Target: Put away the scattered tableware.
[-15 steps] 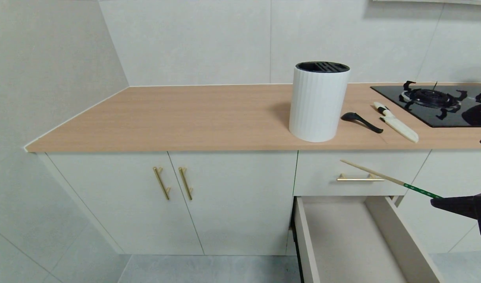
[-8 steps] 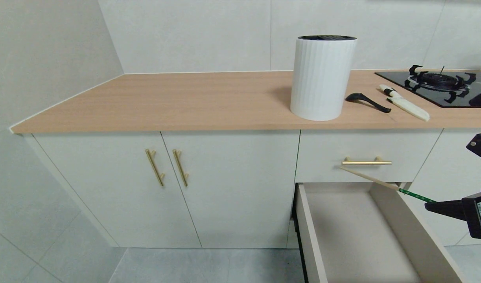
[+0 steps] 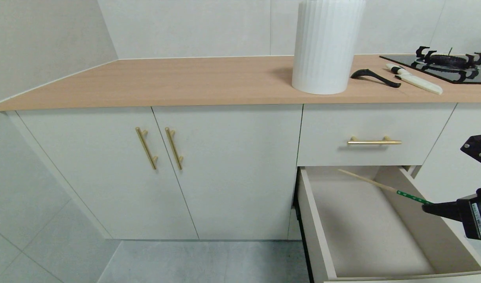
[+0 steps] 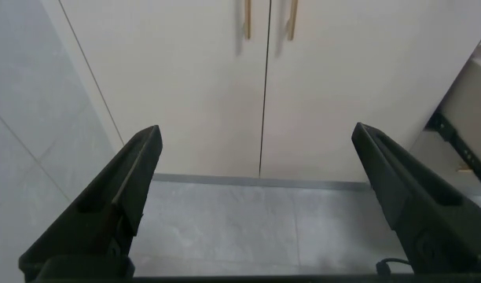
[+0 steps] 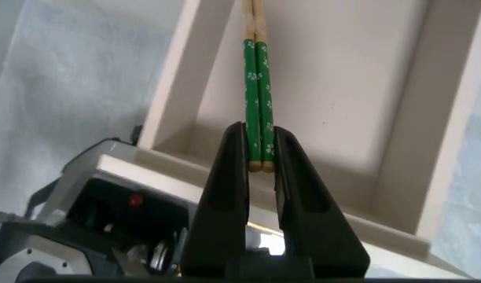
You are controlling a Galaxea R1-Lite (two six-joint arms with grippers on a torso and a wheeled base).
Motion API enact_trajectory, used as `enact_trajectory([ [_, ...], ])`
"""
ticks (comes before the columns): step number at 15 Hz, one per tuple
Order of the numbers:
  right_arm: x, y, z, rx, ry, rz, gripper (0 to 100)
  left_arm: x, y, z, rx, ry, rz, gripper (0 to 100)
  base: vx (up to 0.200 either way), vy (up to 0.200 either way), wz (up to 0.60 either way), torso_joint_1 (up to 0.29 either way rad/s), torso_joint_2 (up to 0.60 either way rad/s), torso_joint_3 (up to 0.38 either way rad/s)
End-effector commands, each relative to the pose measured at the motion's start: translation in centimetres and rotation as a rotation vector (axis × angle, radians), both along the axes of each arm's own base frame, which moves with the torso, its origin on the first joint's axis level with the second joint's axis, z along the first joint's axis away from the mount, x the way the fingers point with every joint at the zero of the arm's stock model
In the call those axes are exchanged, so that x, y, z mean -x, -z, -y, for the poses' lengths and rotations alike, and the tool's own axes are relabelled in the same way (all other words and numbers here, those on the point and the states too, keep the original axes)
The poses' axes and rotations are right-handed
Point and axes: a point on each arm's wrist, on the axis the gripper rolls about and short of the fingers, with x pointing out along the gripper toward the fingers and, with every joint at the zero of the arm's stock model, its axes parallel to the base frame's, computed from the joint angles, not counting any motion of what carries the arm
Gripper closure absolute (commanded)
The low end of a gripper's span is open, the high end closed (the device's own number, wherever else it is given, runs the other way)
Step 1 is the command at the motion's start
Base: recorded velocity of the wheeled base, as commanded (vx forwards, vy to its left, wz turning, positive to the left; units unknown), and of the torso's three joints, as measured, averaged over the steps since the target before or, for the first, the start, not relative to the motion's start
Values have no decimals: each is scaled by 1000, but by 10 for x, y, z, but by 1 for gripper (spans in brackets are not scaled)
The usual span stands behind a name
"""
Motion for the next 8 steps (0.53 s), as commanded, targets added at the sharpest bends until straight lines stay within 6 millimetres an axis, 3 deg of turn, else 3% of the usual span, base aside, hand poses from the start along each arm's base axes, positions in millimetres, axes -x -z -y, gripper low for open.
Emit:
enact_trajectory([
  [1, -2, 1, -1, 1, -2, -8, 100, 0, 0, 0, 0, -1, 0, 0, 0, 0, 0, -36, 139, 105],
  [6, -11, 9, -2, 10, -2, -51, 100, 0, 0, 0, 0, -1, 0, 0, 0, 0, 0, -4, 24, 17],
  [8, -29, 29, -6, 26, -6, -150, 100, 0, 0, 0, 0, -1, 2, 0, 0, 0, 0, 0, 0, 0],
])
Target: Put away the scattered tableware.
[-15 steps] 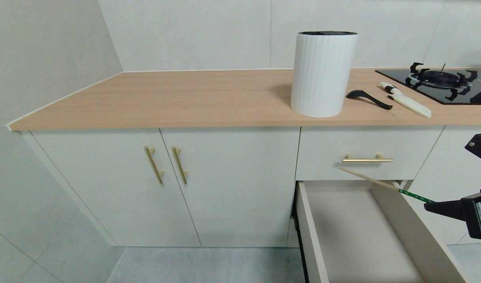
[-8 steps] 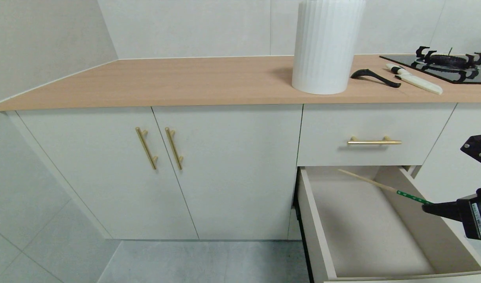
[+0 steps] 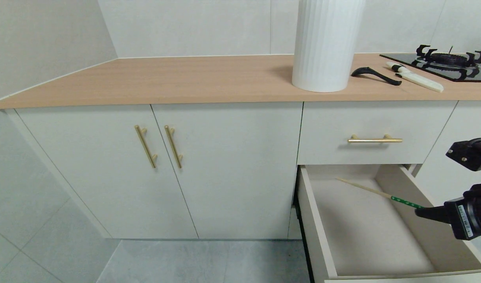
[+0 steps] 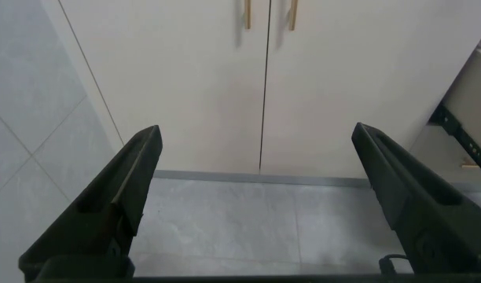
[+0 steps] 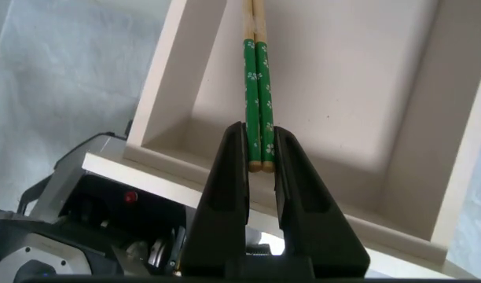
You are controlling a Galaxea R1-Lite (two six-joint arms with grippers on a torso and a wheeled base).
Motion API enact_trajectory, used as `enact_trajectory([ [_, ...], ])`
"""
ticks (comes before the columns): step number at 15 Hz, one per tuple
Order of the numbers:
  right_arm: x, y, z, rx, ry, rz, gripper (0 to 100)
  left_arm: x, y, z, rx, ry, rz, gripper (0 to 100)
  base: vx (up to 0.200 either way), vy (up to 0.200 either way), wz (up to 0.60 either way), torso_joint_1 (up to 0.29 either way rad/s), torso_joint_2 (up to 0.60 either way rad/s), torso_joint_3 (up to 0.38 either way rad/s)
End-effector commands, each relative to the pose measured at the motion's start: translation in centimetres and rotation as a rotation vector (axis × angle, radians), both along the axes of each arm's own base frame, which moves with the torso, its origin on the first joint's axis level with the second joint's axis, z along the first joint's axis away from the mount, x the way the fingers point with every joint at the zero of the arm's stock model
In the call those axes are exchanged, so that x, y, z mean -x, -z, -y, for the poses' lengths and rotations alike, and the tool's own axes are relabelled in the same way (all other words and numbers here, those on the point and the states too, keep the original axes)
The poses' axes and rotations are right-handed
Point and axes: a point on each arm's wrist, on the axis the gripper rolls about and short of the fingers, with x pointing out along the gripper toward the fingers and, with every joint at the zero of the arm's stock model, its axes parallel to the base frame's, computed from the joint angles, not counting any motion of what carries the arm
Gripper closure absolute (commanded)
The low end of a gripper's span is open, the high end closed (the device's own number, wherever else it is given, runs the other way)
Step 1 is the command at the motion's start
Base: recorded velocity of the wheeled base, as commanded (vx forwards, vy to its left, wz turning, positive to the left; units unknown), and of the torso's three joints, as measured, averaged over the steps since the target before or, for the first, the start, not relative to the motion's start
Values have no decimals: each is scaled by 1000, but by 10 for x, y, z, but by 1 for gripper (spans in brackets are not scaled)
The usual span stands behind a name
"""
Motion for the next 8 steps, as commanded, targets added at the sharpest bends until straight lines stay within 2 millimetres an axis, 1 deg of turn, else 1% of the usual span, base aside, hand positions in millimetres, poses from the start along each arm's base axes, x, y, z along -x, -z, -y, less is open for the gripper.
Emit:
enact_trajectory([
  [1, -25, 28, -7, 26, -8, -137, 100, 0, 0, 0, 1, 1, 0, 0, 0, 0, 0, 0, 0, 0],
  [2, -29, 33, -9, 31, -13, -160, 100, 0, 0, 0, 1, 1, 0, 0, 0, 0, 0, 0, 0, 0],
  [3, -48, 53, -15, 45, -12, -219, 100, 0, 0, 0, 1, -1, 0, 0, 0, 0, 0, 0, 0, 0],
  [4, -62, 66, -18, 44, -10, -231, 100, 0, 0, 0, 1, -1, 0, 0, 0, 0, 0, 0, 0, 0],
  [5, -74, 78, -21, 32, 3, -226, 100, 0, 0, 0, 1, 1, 0, 0, 0, 0, 0, 0, 0, 0],
  [6, -78, 83, -22, 17, 19, -224, 100, 0, 0, 0, 1, -1, 0, 0, 0, 0, 0, 0, 0, 0],
  [7, -89, 94, -26, -28, 64, -176, 100, 0, 0, 0, 1, 1, 0, 0, 0, 0, 0, 0, 0, 0],
  [8, -94, 104, -29, -33, 81, -144, 100, 0, 0, 0, 1, -1, 0, 0, 0, 0, 0, 0, 0, 0],
])
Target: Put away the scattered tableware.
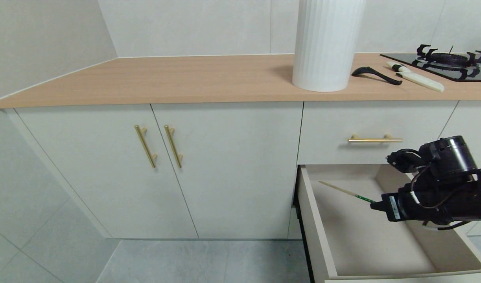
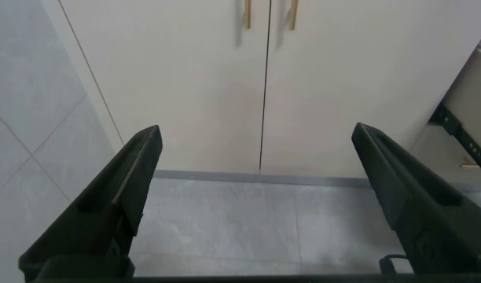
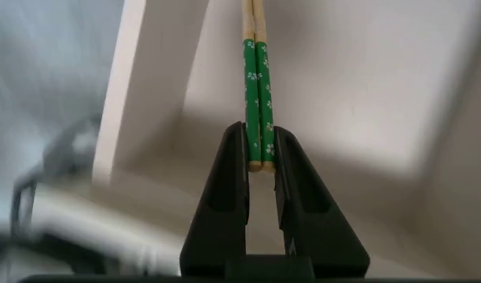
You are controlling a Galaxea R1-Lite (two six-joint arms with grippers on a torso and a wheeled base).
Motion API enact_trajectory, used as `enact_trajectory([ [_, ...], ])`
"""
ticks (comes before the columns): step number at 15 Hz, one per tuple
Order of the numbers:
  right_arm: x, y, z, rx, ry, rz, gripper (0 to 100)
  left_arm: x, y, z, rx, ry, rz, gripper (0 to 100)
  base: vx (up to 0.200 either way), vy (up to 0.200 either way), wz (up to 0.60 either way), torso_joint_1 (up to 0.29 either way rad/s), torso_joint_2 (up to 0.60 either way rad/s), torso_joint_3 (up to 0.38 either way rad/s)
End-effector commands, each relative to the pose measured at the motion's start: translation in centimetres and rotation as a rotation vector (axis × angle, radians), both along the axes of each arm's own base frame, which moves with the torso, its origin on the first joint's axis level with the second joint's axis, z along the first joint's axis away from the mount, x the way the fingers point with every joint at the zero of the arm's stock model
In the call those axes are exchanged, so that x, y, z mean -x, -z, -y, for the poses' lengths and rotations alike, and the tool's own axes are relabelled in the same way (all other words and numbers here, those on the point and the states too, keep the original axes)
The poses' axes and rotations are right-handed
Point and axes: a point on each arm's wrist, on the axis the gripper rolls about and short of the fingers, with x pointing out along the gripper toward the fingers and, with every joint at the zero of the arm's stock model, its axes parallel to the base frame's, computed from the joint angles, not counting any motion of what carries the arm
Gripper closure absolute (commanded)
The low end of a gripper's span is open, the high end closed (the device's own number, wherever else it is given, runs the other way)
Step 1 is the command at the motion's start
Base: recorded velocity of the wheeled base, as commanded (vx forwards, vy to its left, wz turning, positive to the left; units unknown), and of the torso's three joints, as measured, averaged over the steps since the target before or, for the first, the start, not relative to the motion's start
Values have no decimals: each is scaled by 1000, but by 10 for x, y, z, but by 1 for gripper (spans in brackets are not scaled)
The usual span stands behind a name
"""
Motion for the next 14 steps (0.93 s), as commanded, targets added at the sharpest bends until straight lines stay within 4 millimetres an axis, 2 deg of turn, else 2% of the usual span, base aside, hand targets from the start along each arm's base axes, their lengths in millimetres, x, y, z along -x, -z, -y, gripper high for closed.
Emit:
enact_trajectory([
  [1, -12, 43, -8, 19, 19, -96, 100, 0, 0, 0, 0, -1, 0, 0, 0, 0, 0, 0, 0, 0],
  [3, -24, 78, -26, 70, 68, -60, 100, 0, 0, 0, 0, -1, 0, 0, 0, 0, 0, 0, 0, 0],
  [6, -39, 112, -35, 95, 153, -27, 100, 0, 0, 0, 0, -1, 0, 0, 0, 0, 0, 0, 0, 0],
  [11, -36, 133, -37, 124, 147, -68, 100, 0, 0, 0, 0, -1, 0, 0, 0, 0, 0, 0, 0, 0],
  [14, -32, 153, -40, 153, 129, -129, 100, 0, 0, 0, 0, 1, 0, 0, 0, 0, 0, 0, 0, 0],
])
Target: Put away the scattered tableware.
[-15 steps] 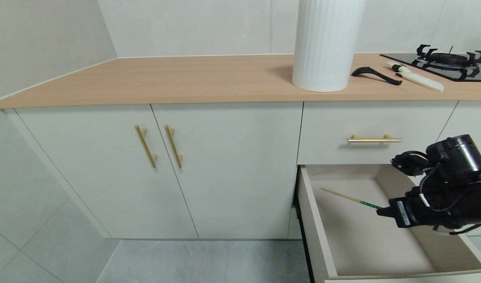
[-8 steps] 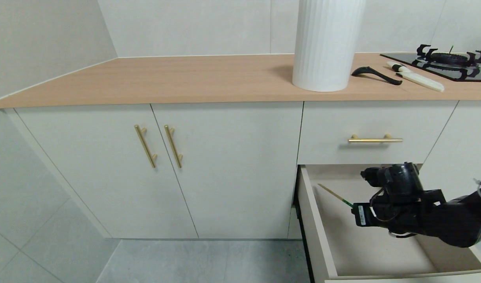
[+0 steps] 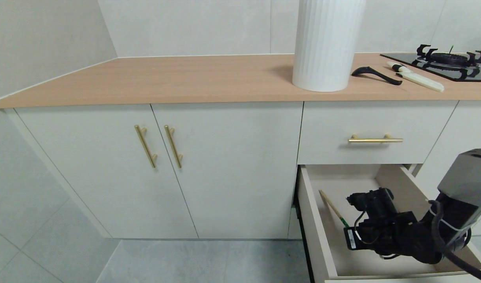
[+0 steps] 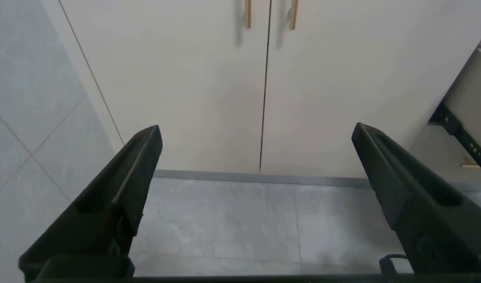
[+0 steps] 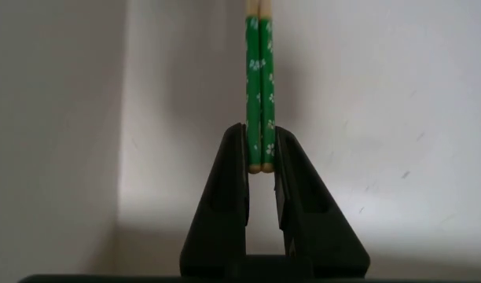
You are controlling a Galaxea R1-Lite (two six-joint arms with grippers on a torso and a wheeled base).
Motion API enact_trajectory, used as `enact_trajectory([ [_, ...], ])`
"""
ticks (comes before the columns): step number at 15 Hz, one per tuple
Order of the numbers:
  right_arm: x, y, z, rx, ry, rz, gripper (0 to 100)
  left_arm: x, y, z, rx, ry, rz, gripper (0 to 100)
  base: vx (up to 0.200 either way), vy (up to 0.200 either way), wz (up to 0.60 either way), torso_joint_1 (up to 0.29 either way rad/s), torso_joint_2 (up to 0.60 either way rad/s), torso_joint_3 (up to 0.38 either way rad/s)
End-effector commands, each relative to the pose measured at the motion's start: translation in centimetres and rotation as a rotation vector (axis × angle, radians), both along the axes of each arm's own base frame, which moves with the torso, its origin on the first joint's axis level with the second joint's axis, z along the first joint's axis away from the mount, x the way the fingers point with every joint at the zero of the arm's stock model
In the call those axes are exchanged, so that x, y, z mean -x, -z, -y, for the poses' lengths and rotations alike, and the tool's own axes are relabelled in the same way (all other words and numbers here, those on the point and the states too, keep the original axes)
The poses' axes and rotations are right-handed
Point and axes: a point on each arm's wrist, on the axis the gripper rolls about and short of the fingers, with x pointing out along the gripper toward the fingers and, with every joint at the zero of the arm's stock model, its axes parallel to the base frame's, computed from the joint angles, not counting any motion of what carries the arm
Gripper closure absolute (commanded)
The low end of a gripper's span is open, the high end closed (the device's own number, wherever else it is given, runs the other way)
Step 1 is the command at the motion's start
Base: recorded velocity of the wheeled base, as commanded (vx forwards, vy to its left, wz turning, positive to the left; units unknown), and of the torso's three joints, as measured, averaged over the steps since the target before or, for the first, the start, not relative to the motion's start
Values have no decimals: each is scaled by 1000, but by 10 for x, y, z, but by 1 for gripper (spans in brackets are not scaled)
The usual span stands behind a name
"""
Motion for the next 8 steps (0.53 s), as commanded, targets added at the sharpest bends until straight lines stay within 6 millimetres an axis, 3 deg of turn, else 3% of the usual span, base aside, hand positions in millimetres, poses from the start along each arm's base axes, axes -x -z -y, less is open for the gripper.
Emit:
enact_trajectory([
  [1, 0, 22, -1, 24, -3, -64, 100, 0, 0, 0, 0, -1, 0, 0, 0, 0, 0, 0, 0, 0],
  [8, -1, 38, 1, 34, 8, -94, 100, 0, 0, 0, 0, 0, 0, 0, 0, 0, 0, 0, 0, 0],
])
